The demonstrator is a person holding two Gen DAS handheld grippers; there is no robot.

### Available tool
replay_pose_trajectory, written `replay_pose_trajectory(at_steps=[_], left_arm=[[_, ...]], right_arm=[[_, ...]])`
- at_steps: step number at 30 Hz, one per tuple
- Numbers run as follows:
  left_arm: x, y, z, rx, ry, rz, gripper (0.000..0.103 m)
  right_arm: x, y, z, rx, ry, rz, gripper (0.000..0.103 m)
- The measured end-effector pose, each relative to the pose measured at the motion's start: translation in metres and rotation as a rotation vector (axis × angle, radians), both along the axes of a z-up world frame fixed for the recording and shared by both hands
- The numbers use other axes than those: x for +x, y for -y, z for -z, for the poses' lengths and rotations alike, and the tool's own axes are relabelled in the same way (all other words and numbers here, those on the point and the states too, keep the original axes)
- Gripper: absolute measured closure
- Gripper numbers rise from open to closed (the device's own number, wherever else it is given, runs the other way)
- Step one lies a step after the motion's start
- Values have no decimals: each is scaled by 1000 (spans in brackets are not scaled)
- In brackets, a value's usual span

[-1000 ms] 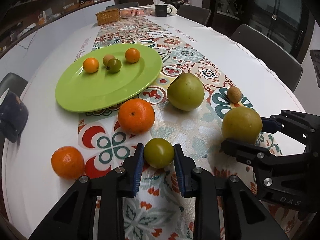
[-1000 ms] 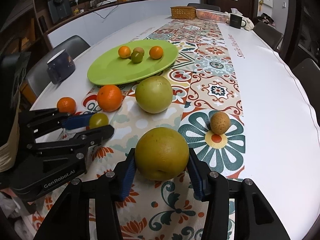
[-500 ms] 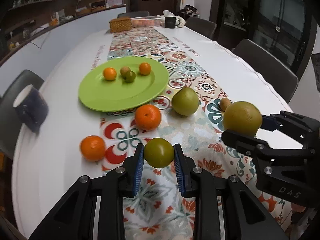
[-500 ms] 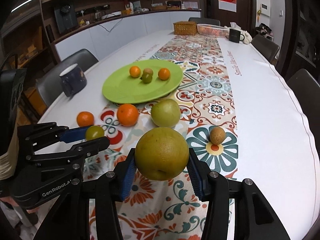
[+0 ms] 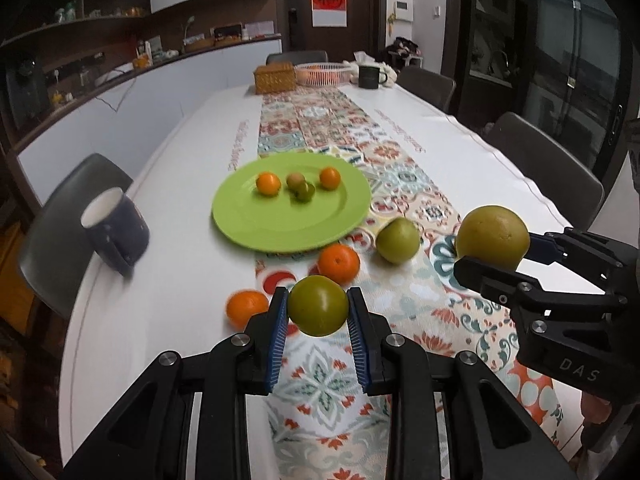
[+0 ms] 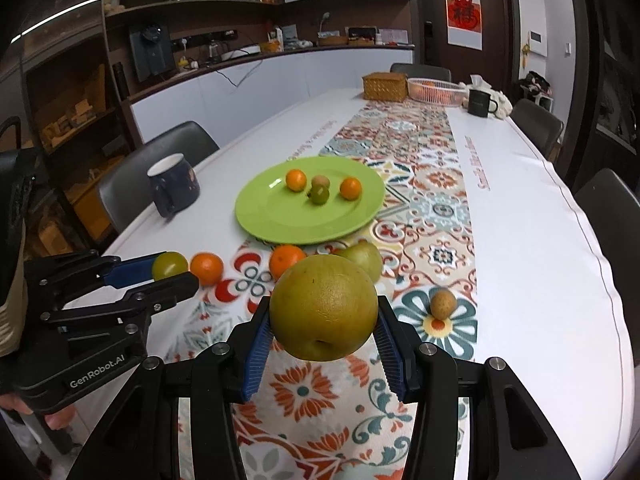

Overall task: Organize fruits
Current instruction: 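Carry the lime and pear over the green plate and open both tools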

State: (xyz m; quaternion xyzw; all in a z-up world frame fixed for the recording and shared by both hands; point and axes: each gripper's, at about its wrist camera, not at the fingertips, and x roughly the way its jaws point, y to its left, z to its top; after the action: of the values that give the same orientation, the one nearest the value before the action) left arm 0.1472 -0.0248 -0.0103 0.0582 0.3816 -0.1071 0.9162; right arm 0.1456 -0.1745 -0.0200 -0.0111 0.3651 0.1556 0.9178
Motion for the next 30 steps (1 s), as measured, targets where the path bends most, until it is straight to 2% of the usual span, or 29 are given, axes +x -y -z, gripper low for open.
replay_pose_trajectory(at_steps=[16,25,30], left_arm=[[38,-14,-34,-2,90,-41,74],[74,-27,-31,-9,82,-68,74],[97,-33,-23,-7,64,-75,74]], right_arm=[[44,-17,-30,9,77,-14,54],[78,-32,-37,-8,96,-22,54],[103,-38,-29,-21,73,-30,54]])
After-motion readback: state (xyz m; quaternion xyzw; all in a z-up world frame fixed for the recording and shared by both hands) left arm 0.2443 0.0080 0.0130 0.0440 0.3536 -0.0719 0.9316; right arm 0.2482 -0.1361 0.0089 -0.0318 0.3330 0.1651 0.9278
